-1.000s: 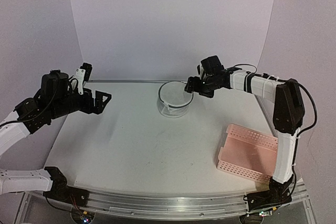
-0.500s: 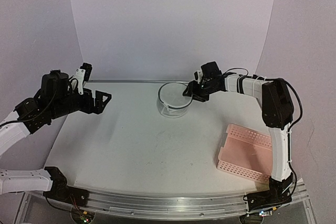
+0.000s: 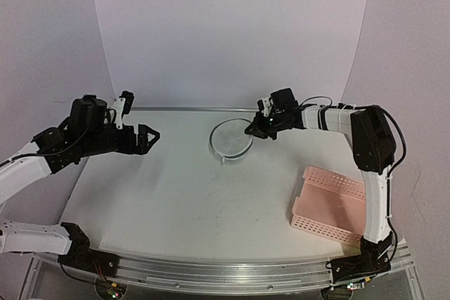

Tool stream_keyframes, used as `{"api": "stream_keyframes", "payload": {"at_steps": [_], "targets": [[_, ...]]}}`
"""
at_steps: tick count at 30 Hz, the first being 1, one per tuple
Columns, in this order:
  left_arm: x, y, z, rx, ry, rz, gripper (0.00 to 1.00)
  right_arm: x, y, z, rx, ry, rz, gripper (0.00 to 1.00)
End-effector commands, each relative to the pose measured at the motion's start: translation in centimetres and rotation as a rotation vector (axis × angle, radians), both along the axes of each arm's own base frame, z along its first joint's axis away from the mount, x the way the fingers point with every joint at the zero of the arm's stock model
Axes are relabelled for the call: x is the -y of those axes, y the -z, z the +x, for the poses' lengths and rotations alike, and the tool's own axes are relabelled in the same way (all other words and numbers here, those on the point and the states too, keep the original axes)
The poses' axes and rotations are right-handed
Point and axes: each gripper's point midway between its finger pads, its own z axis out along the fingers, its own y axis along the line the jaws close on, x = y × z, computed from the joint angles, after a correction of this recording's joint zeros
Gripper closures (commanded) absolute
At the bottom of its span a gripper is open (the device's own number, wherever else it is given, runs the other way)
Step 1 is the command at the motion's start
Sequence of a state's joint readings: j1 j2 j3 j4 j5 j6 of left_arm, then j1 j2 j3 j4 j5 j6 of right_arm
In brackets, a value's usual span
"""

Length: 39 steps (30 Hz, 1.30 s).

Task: Unzip the laundry bag and remove the bra
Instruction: Pick up the laundry bag from the center of the board, then pass from the right arm to the left

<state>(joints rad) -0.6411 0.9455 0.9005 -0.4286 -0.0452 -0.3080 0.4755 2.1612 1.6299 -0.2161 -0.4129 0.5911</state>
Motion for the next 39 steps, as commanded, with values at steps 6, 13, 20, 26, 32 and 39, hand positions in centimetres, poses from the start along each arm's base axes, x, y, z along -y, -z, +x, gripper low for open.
{"api": "stream_keyframes", "payload": {"at_steps": [6,13,20,26,32,39], "targets": [[2.5,2.5,-0.6,-0.13,0.071,-0.087,0.0,-2.2,-5.9,-4.8,0.056,-0.115,0.167,1.0],[3.2,5.0,-1.7,-0.202,0.098,-0.162,0.0,-4.8,-8.3,-9.3,0.054,-0.19,0.247,1.0],[4.4,6.1,-3.3,-0.273,0.144,-0.326,0.0,-7.8,-10.5,-13.6,0.048,-0.281,0.335,1.0],[4.7,6.3,-4.2,-0.301,0.152,-0.459,0.0,-10.0,-11.5,-16.8,0.023,-0.36,0.408,1.0],[5.2,8.4,-4.9,-0.382,0.145,-0.572,0.0,-11.8,-12.6,-19.5,0.006,-0.423,0.489,1.0],[5.8,9.1,-5.1,-0.438,0.158,-0.629,0.0,-13.0,-14.0,-21.7,-0.005,-0.483,0.586,1.0]]}}
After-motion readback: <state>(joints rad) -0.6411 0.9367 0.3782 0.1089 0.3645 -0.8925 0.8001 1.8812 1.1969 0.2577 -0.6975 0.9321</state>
